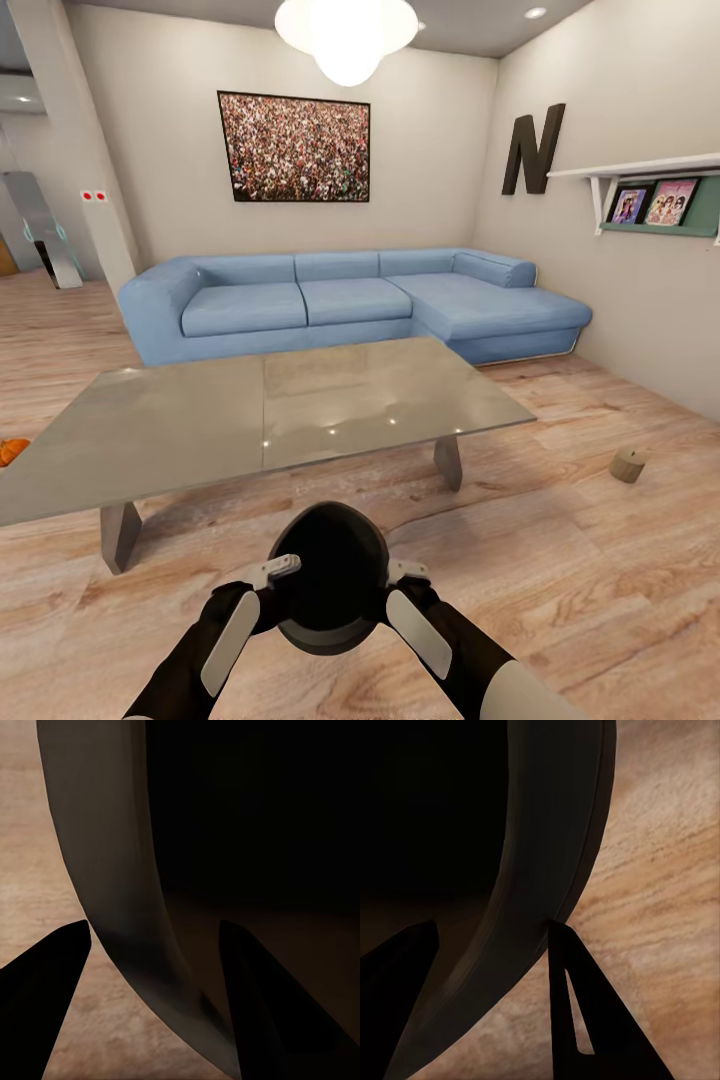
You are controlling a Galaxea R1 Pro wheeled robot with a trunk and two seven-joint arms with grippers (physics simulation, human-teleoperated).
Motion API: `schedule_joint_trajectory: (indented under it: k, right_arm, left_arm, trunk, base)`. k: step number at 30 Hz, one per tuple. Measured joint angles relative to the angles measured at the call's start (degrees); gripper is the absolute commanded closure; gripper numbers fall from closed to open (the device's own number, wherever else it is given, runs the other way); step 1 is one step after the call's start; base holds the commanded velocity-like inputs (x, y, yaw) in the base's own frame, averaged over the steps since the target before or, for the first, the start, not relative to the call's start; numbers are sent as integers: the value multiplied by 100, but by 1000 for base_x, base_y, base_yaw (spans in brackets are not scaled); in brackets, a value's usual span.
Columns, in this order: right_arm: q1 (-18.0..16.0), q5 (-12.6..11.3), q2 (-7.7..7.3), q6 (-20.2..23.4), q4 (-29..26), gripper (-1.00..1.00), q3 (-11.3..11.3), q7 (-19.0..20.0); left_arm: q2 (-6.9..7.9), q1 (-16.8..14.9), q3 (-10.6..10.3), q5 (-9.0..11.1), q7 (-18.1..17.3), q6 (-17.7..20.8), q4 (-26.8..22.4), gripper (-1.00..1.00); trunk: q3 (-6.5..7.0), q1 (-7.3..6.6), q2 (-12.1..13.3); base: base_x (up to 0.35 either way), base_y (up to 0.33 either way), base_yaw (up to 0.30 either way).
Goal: Place each of the two pumpkins and all three candles from the living room inside a cabinet in the living room (use any cabinet), then make sure every cabinet is closed, and position the cauldron so it is next to a table in the living room.
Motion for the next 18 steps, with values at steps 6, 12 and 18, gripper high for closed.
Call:
schedule_joint_trajectory:
  k: [6, 12, 18]
  right_arm:
    - [-1, 0, 0, -4, -3, 100, 1, 1]
    - [-1, -1, 1, -11, -5, 100, 1, 2]
    - [0, 1, 0, -3, -3, 100, -1, 2]
  left_arm:
    - [0, 3, 2, -9, 0, 2, -13, 100]
    - [1, 1, 2, -15, 0, 4, -19, 100]
    - [0, -1, 1, -7, 0, 4, -8, 100]
  trunk:
    - [-18, 22, -42]
    - [-36, 44, -80]
    - [-169, 60, -89]
  base:
    - [0, 0, 0]
    - [0, 0, 0]
    - [0, 0, 0]
